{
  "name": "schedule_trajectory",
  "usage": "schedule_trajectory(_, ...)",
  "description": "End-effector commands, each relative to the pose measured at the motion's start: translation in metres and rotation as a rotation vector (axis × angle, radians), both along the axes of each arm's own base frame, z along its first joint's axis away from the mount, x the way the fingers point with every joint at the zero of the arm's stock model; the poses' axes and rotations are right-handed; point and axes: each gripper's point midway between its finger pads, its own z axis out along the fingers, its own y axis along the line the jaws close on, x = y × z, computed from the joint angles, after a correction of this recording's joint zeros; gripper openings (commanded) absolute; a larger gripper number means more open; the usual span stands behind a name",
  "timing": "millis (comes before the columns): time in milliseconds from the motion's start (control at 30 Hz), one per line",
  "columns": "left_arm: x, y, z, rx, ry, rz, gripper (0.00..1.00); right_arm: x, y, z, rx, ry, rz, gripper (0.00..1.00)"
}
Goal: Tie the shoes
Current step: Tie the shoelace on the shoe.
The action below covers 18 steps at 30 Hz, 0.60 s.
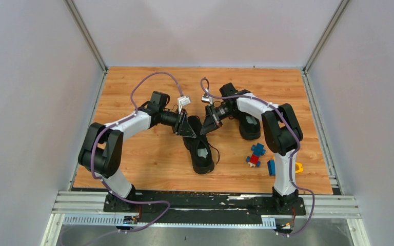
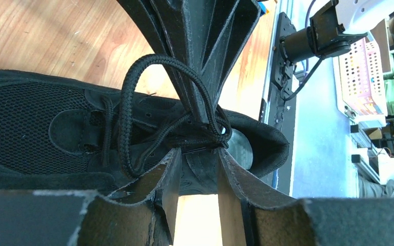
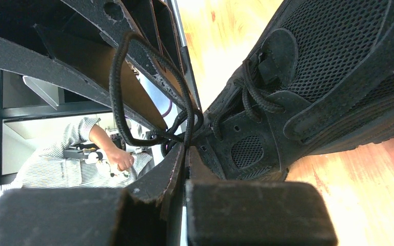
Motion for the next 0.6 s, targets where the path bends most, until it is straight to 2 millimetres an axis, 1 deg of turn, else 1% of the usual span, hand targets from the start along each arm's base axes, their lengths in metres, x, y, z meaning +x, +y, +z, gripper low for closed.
schedule_trajectory(0, 0.007, -0.005, 0.013, -0.052, -0.048, -0.037, 0.38, 0.005, 0.008, 0.005, 0.029, -0.029, 0.01, 0.02)
schedule_trajectory(33, 0.006, -0.006, 0.014, -0.063, -0.046, -0.044, 0.37, 0.005, 0.008, 0.004, 0.028, -0.026, 0.01, 0.02)
schedule_trajectory(133, 0.005, -0.008, 0.016, -0.077, -0.037, -0.059, 0.28, 0.005, 0.008, 0.003, 0.023, -0.025, 0.009, 0.02)
schedule_trajectory(167, 0.003, -0.007, 0.016, -0.075, -0.03, -0.062, 0.23, 0.005, 0.008, 0.003, 0.022, -0.025, 0.009, 0.02)
schedule_trajectory(200, 0.003, -0.007, 0.016, -0.076, -0.04, -0.068, 0.2, 0.005, 0.008, 0.003, 0.02, -0.024, 0.008, 0.02)
schedule_trajectory(233, 0.001, -0.006, 0.017, -0.078, -0.041, -0.077, 0.13, 0.005, 0.008, 0.002, 0.02, -0.025, 0.009, 0.02)
schedule_trajectory(300, -0.003, -0.003, 0.017, -0.069, -0.041, -0.091, 0.05, 0.005, 0.008, 0.002, 0.019, -0.026, 0.009, 0.02)
schedule_trajectory(333, -0.003, -0.001, 0.02, -0.065, -0.048, -0.095, 0.03, 0.005, 0.007, 0.002, 0.019, -0.027, 0.008, 0.02)
schedule_trajectory(367, -0.007, 0.003, 0.018, -0.05, -0.045, -0.105, 0.0, 0.005, 0.007, 0.002, 0.017, -0.029, 0.007, 0.02)
schedule_trajectory(400, -0.006, 0.006, 0.019, -0.043, -0.051, -0.103, 0.0, 0.004, 0.007, 0.003, 0.016, -0.033, 0.007, 0.02)
schedule_trajectory(433, -0.011, 0.011, 0.017, -0.022, -0.044, -0.111, 0.0, 0.004, 0.006, 0.003, 0.015, -0.035, 0.007, 0.02)
schedule_trajectory(467, -0.009, 0.016, 0.017, -0.014, -0.048, -0.103, 0.0, 0.004, 0.006, 0.003, 0.016, -0.036, 0.007, 0.02)
schedule_trajectory(500, -0.012, 0.02, 0.015, 0.003, -0.04, -0.105, 0.0, 0.003, 0.006, 0.003, 0.016, -0.037, 0.008, 0.03)
schedule_trajectory(567, -0.012, 0.029, 0.013, 0.023, -0.033, -0.094, 0.0, 0.003, 0.005, 0.002, 0.013, -0.036, 0.006, 0.04)
